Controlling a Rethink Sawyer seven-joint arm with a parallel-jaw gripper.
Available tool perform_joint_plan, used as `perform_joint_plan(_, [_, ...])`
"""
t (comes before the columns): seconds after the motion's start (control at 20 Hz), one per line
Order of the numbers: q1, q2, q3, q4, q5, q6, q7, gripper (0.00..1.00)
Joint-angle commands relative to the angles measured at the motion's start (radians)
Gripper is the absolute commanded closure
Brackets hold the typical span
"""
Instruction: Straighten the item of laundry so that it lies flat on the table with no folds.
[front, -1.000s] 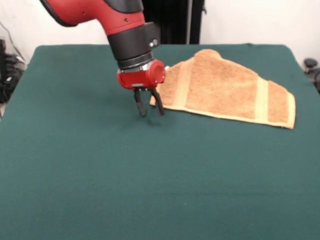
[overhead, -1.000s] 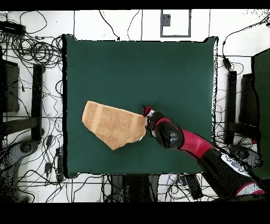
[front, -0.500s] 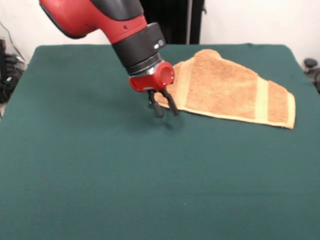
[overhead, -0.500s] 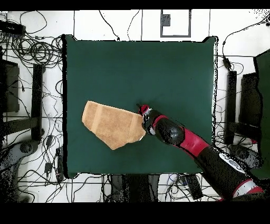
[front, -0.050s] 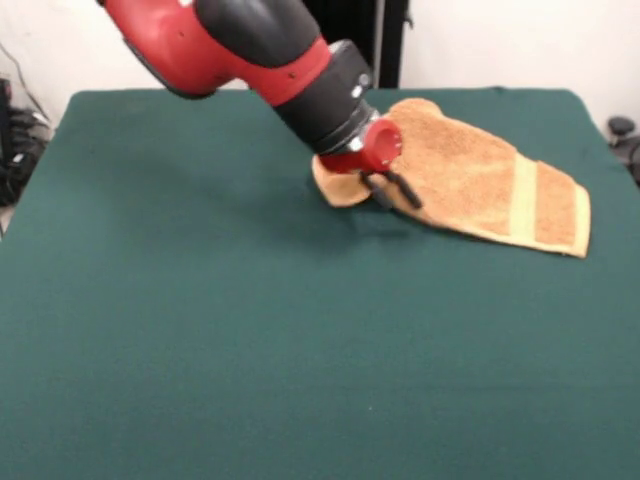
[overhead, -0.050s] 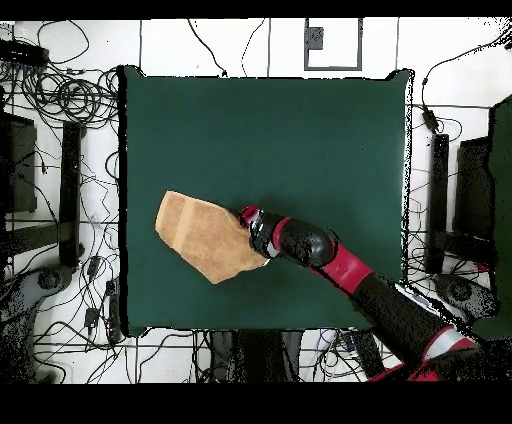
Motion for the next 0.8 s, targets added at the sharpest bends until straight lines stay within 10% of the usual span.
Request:
perform_joint_plan(0.05, [0.09, 0.056, 0.034, 0.031, 0.119, 0.253, 0.1, 0.0])
perform_joint_plan(0.8, [0.121, 0.087, -0.039, 0.06, 0.098, 0.217, 0.102, 0.0])
